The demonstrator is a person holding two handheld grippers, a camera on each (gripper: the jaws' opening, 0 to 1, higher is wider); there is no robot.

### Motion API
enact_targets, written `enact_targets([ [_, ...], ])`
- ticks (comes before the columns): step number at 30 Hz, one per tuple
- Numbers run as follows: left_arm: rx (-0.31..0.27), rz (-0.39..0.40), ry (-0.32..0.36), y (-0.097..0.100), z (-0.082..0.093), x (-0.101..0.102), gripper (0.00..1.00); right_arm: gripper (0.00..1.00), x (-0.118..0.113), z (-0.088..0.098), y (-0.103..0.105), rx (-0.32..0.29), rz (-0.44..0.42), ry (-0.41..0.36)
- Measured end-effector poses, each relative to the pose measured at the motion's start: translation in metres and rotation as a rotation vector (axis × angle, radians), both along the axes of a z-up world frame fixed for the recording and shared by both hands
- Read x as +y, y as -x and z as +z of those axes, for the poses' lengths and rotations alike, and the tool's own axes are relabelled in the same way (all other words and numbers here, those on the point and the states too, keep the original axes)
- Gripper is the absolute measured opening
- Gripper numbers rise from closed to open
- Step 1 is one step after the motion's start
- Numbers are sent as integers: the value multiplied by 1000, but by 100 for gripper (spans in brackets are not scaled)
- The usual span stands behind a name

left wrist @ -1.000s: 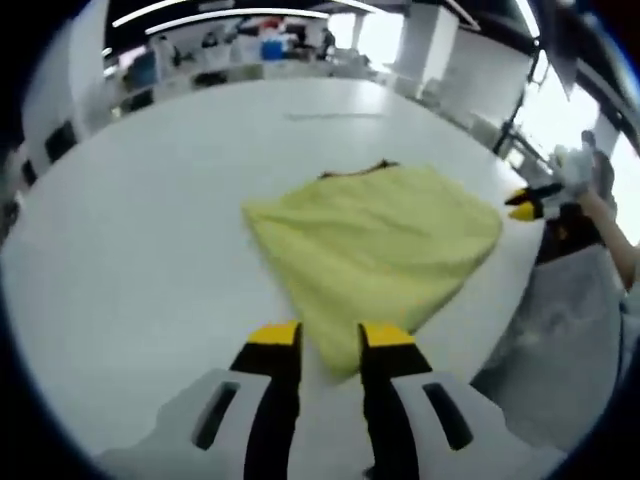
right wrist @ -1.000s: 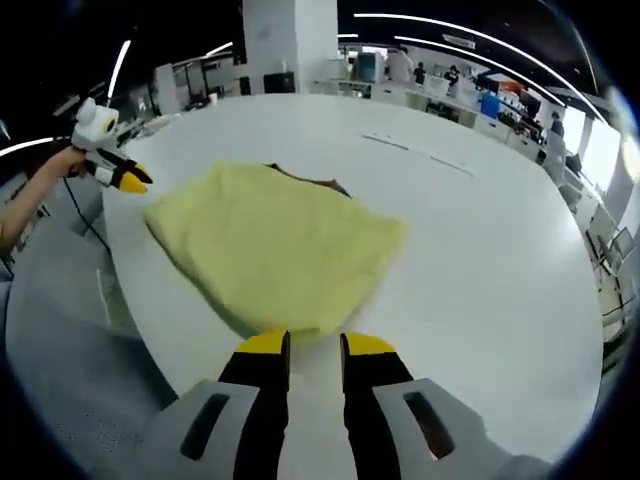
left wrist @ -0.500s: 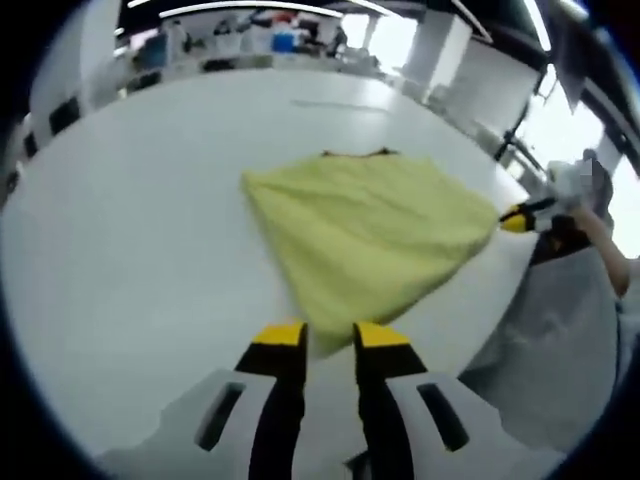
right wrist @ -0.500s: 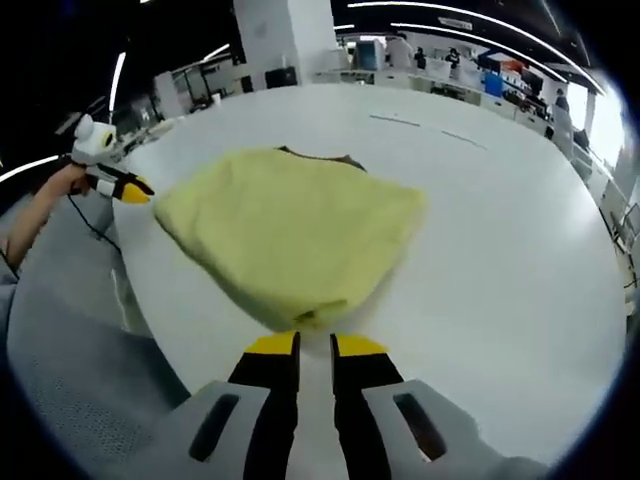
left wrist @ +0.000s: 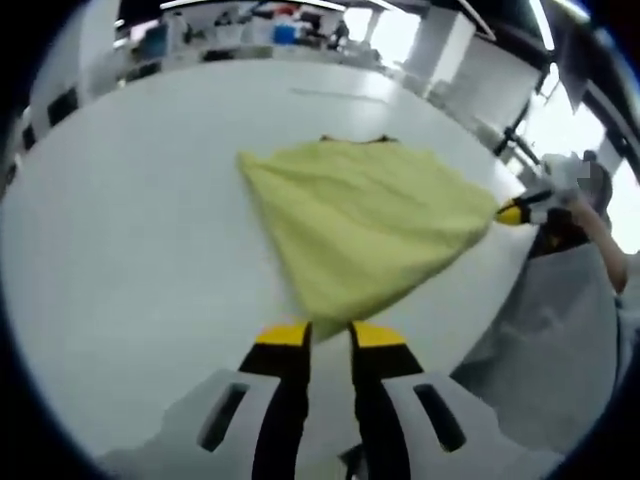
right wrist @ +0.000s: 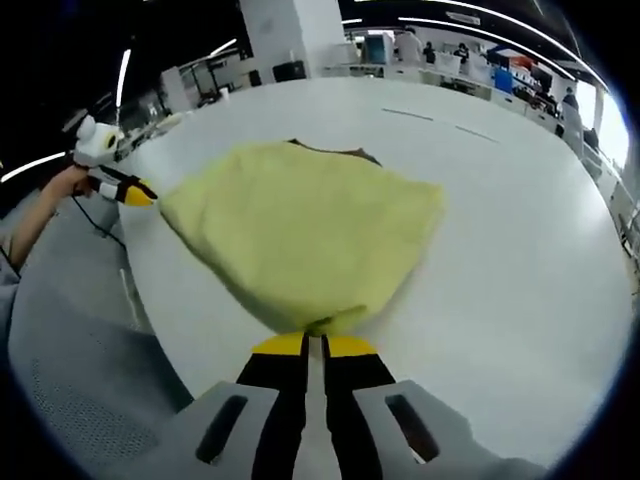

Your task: Fold the garment on the visible template until the final outline fits inside the template.

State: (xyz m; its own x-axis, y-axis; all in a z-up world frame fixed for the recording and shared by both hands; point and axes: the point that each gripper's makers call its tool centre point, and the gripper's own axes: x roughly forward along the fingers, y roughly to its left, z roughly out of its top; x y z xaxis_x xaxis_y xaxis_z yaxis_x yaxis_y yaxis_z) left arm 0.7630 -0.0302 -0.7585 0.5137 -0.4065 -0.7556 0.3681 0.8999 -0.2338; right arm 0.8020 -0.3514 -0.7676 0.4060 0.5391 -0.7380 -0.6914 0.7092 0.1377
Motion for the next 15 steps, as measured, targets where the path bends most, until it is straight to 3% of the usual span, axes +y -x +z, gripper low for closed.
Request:
enact_targets([
  [15, 13, -13, -5, 0, -9, -1, 9, 2, 2, -1, -1, 16, 5, 6],
])
